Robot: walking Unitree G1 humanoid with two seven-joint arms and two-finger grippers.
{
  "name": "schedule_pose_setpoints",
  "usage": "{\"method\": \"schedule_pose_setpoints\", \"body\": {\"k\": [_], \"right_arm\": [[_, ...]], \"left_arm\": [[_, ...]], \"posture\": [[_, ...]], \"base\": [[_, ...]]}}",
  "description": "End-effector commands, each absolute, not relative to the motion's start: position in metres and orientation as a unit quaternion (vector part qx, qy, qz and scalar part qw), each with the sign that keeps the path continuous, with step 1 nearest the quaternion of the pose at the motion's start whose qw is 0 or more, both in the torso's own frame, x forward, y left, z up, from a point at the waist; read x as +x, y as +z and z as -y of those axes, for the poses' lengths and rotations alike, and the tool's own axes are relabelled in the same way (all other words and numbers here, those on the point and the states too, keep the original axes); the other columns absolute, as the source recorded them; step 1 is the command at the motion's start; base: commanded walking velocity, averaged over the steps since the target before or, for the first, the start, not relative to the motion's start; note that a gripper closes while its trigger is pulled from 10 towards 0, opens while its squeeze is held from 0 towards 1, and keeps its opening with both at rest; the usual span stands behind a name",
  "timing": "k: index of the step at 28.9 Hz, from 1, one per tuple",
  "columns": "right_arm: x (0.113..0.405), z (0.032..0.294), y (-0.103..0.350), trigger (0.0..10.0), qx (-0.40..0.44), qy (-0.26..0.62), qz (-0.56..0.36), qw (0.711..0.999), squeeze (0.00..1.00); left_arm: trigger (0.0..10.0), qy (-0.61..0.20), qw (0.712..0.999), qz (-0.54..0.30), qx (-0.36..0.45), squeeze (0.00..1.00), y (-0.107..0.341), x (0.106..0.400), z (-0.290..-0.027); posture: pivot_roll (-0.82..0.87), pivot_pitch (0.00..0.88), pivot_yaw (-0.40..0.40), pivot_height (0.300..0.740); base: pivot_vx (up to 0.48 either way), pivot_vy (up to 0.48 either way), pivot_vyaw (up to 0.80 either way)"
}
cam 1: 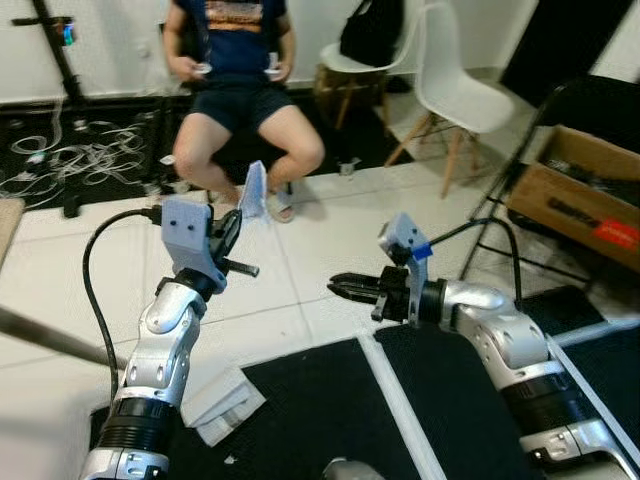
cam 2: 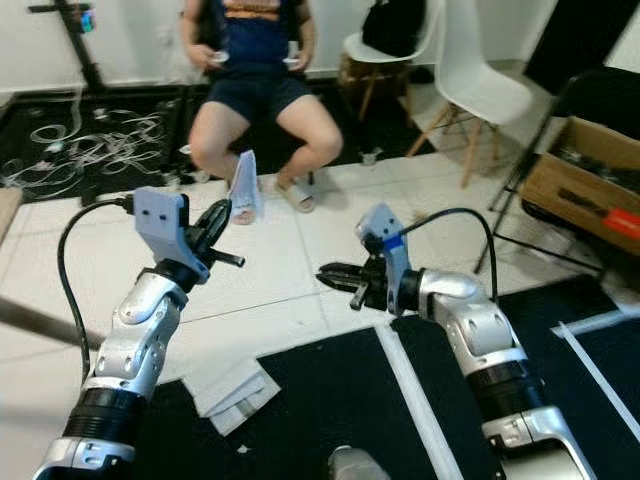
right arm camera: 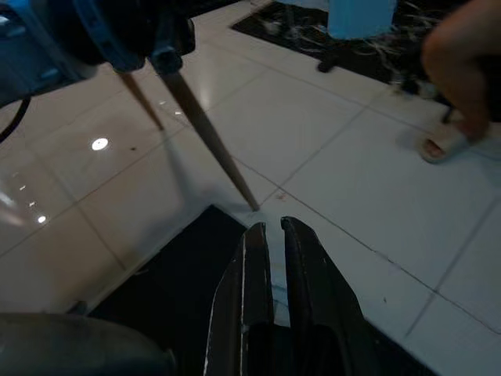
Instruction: Picking trash to rubbish bin
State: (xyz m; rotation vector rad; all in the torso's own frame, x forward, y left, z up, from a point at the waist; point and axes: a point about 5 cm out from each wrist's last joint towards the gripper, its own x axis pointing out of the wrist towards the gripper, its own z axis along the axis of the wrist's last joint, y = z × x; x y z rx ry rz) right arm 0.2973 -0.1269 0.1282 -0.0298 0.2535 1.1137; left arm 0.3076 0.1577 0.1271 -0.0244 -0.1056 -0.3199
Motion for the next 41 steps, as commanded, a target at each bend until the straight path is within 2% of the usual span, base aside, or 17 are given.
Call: {"method": "schedule_pose_setpoints", "body": {"k": [1,41], "right_arm": [[0.2965,0.127,0.1269,10.0,-0.022,0.529,-0.123,0.839,0.0],[0.2967,0.127,0.1285,10.0,-0.025,0.528,-0.117,0.841,0.0]], "left_arm": [[10.0,-0.16,0.986,0.046,-0.007,0.0,0.1242,0.307,-0.1575],[10.0,-0.166,0.985,0.044,-0.011,0.0,0.1244,0.3074,-0.1566]], "posture": [[0.0,0.0,-0.027,0.74],[0.0,0.0,-0.028,0.74]], "base": [[0.0,0.0,-0.8],[0.0,0.0,-0.8]]}}
